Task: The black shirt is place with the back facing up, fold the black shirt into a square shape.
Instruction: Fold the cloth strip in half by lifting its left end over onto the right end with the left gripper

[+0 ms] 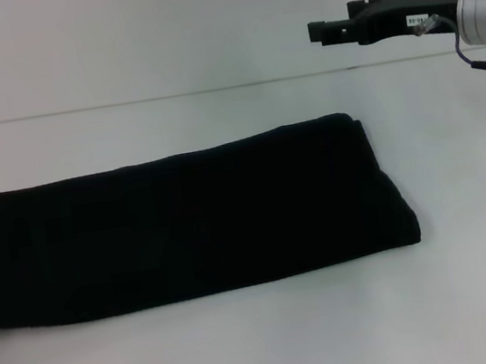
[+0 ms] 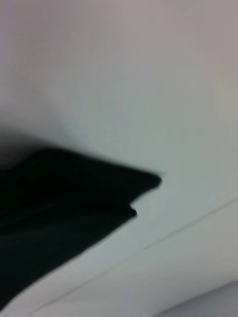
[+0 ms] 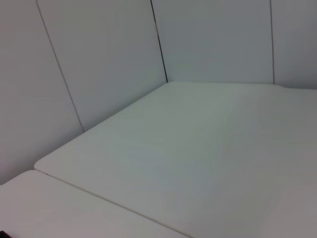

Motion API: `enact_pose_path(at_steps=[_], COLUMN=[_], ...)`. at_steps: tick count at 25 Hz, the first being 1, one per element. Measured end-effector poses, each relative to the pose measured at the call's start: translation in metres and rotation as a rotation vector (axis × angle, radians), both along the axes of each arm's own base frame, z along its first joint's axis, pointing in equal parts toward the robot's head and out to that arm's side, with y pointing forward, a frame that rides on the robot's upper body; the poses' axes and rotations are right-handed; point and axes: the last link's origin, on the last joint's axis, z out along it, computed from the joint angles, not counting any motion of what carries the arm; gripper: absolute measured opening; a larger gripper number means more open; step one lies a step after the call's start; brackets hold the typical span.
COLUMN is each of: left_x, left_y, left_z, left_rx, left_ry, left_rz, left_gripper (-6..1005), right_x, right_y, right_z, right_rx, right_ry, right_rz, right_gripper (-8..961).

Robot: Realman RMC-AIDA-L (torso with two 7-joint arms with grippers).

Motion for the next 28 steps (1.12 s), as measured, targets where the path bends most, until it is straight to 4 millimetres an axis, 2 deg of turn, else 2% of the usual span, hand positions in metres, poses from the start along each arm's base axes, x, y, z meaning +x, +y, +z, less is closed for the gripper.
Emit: enact_pose_path(at_steps=[2, 5, 6, 7, 8, 10, 12, 14, 16, 19, 21, 22, 25, 28], left_x=[0.011, 0.059, 0.095, 0.095, 0.122, 0.161, 0.206, 0.244, 0.268, 0.276, 0.268, 0.264, 0.254, 0.255], left_y=[0.007, 0.042, 0.066, 0.066, 0.083, 0.104, 0.123, 0.132, 0.135, 0.139, 0.133, 0.129, 0.106, 0.086], left_z=[0.006, 0.007, -0.006, -0.006, -0.02, -0.046, -0.081, -0.12, -0.159, -0.208, -0.239, -0.249, -0.27, -0.273], left_rx=[0.003, -0.013, -0.057, -0.057, -0.101, -0.163, -0.227, -0.287, -0.306, -0.252, -0.174, -0.141, -0.018, 0.069], left_ry=[-0.029, -0.143, -0.213, -0.213, -0.252, -0.293, -0.318, -0.312, -0.285, -0.244, -0.262, -0.269, -0.284, -0.312], left_rz=[-0.051, -0.25, -0.372, -0.372, -0.45, -0.545, -0.635, -0.69, -0.69, -0.602, -0.498, -0.462, -0.427, -0.494], left_gripper=[51, 51, 52, 52, 53, 54, 55, 56, 57, 59, 60, 61, 93, 185], right_x=[0.002, 0.008, 0.012, 0.016, 0.02, 0.031, 0.043, 0.055, 0.066, 0.078, 0.083, 0.085, 0.087, 0.085], right_y=[-0.001, 0.001, 0.001, 0.002, 0.002, 0.002, 0.0, -0.003, -0.007, -0.012, -0.015, -0.016, -0.017, -0.018], right_z=[0.0, 0.006, 0.01, 0.014, 0.019, 0.033, 0.05, 0.067, 0.082, 0.095, 0.1, 0.102, 0.104, 0.102], right_rx=[0.005, 0.034, 0.051, 0.071, 0.088, 0.134, 0.179, 0.218, 0.252, 0.279, 0.29, 0.294, 0.299, 0.277], right_ry=[-0.003, 0.001, 0.011, 0.018, 0.035, 0.063, 0.093, 0.111, 0.119, 0.119, 0.11, 0.102, 0.081, 0.067], right_rz=[-0.002, -0.02, -0.031, -0.045, -0.056, -0.085, -0.109, -0.121, -0.127, -0.132, -0.131, -0.129, -0.12, -0.103], right_gripper=[884, 884, 884, 884, 884, 885, 885, 885, 885, 884, 884, 884, 884, 884])
